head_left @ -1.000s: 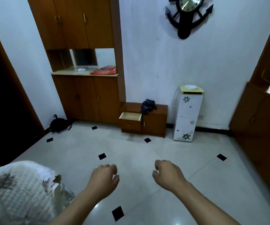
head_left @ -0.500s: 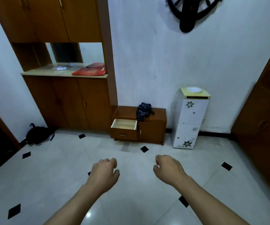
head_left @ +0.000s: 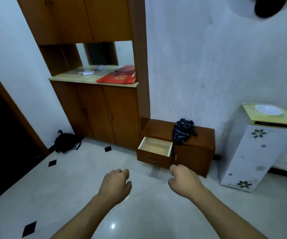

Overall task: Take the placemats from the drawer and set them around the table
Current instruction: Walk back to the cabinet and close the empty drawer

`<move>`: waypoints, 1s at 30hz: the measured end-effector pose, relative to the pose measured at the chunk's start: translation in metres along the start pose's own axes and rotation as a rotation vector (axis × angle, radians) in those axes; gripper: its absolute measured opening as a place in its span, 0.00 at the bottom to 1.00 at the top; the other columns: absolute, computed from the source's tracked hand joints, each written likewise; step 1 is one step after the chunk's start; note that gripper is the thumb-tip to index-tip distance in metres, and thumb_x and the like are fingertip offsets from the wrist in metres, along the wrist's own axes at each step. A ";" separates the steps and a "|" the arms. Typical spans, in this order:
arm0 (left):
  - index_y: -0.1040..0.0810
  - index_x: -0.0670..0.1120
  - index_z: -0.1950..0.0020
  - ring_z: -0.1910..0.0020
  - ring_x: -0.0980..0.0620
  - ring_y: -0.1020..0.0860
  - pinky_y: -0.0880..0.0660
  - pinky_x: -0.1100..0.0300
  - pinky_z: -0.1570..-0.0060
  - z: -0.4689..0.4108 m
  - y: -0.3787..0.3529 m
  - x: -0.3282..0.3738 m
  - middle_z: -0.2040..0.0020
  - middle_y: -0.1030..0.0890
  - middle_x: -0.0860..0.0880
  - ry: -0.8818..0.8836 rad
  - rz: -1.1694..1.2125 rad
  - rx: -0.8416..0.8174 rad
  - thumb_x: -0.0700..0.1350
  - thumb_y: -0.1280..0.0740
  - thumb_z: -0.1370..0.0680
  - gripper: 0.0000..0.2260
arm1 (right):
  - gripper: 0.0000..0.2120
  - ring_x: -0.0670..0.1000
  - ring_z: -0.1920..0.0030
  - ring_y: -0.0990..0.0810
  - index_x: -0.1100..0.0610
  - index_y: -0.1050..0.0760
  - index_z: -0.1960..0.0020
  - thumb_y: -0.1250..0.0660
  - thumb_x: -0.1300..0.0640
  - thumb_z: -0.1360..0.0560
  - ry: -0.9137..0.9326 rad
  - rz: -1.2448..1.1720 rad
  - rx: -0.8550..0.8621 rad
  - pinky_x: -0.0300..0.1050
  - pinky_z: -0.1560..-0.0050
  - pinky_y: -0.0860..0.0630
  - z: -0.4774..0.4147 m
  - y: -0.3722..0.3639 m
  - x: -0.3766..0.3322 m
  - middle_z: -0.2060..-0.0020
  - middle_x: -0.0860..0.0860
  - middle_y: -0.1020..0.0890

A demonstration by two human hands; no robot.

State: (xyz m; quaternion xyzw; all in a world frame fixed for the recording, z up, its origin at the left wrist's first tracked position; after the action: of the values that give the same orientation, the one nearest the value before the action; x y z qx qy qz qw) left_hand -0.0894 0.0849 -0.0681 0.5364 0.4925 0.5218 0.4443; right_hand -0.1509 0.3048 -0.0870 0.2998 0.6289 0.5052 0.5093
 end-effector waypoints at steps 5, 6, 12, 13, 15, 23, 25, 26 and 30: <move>0.26 0.48 0.45 0.52 0.48 0.25 0.32 0.56 0.54 -0.091 -0.011 -0.028 0.50 0.21 0.49 0.059 -0.021 -0.020 0.52 0.40 0.22 0.11 | 0.04 0.51 0.61 0.24 0.50 0.31 0.57 0.38 0.51 0.29 0.057 0.003 -0.040 0.46 0.66 0.28 -0.102 0.000 0.006 0.62 0.48 0.26; 0.26 0.48 0.44 0.51 0.48 0.25 0.32 0.56 0.53 -0.112 -0.015 -0.034 0.50 0.21 0.49 0.063 -0.023 -0.024 0.52 0.40 0.22 0.11 | 0.04 0.51 0.61 0.24 0.51 0.31 0.57 0.38 0.51 0.29 0.057 0.001 -0.050 0.47 0.65 0.27 -0.123 -0.004 0.009 0.62 0.48 0.26; 0.26 0.49 0.44 0.50 0.48 0.25 0.32 0.55 0.53 -0.244 -0.047 -0.076 0.49 0.21 0.48 0.007 -0.006 -0.021 0.53 0.40 0.22 0.12 | 0.06 0.52 0.59 0.23 0.50 0.33 0.58 0.37 0.51 0.28 0.000 0.000 -0.109 0.47 0.61 0.25 -0.251 -0.033 0.017 0.59 0.49 0.25; 0.26 0.49 0.44 0.50 0.48 0.25 0.33 0.55 0.54 -0.266 -0.052 -0.082 0.50 0.21 0.48 -0.007 -0.006 -0.019 0.53 0.40 0.23 0.12 | 0.06 0.53 0.58 0.23 0.51 0.34 0.58 0.37 0.51 0.28 -0.011 -0.003 -0.114 0.48 0.60 0.24 -0.271 -0.036 0.018 0.59 0.50 0.25; 0.26 0.50 0.44 0.50 0.48 0.25 0.33 0.55 0.54 -0.317 -0.064 -0.097 0.50 0.21 0.48 -0.047 0.009 -0.019 0.53 0.40 0.23 0.12 | 0.06 0.54 0.57 0.22 0.52 0.34 0.58 0.38 0.52 0.27 -0.037 -0.003 -0.112 0.50 0.59 0.22 -0.316 -0.045 0.020 0.59 0.51 0.26; 0.26 0.51 0.43 0.49 0.46 0.25 0.31 0.53 0.50 -0.478 -0.111 -0.117 0.50 0.21 0.48 -0.208 0.024 -0.080 0.53 0.40 0.23 0.12 | 0.07 0.56 0.57 0.22 0.55 0.31 0.54 0.38 0.52 0.27 -0.200 0.008 -0.115 0.47 0.62 0.27 -0.434 -0.071 0.046 0.60 0.51 0.28; 0.26 0.51 0.41 0.48 0.47 0.25 0.31 0.53 0.49 -0.506 -0.128 -0.113 0.48 0.21 0.48 -0.234 0.037 -0.112 0.53 0.40 0.23 0.13 | 0.05 0.57 0.57 0.22 0.54 0.34 0.57 0.39 0.54 0.28 -0.221 0.005 -0.099 0.46 0.64 0.30 -0.456 -0.079 0.059 0.59 0.53 0.25; 0.26 0.50 0.41 0.48 0.47 0.26 0.31 0.53 0.48 -0.519 -0.138 -0.111 0.47 0.21 0.48 -0.248 0.036 -0.128 0.53 0.40 0.23 0.13 | 0.05 0.57 0.57 0.22 0.54 0.35 0.58 0.39 0.54 0.28 -0.222 0.002 -0.091 0.46 0.64 0.31 -0.467 -0.083 0.065 0.58 0.54 0.24; 0.26 0.49 0.40 0.47 0.46 0.26 0.31 0.52 0.47 -0.560 -0.175 -0.102 0.46 0.22 0.47 -0.267 0.016 -0.201 0.53 0.41 0.22 0.14 | 0.07 0.57 0.53 0.24 0.56 0.25 0.53 0.36 0.54 0.28 -0.211 0.115 -0.051 0.48 0.55 0.30 -0.508 -0.098 0.086 0.56 0.55 0.21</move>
State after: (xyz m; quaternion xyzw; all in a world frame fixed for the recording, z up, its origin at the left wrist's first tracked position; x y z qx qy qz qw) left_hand -0.6564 -0.0166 -0.2198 0.5578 0.3702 0.4961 0.5529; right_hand -0.6424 0.1834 -0.2232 0.3736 0.5406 0.5152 0.5503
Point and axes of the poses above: each hand's wrist, its own z-axis away from the middle knuckle, its own y-axis out of the back of the hand, x = y × z, the point moved 10 cm from there along -z, towards the middle knuckle
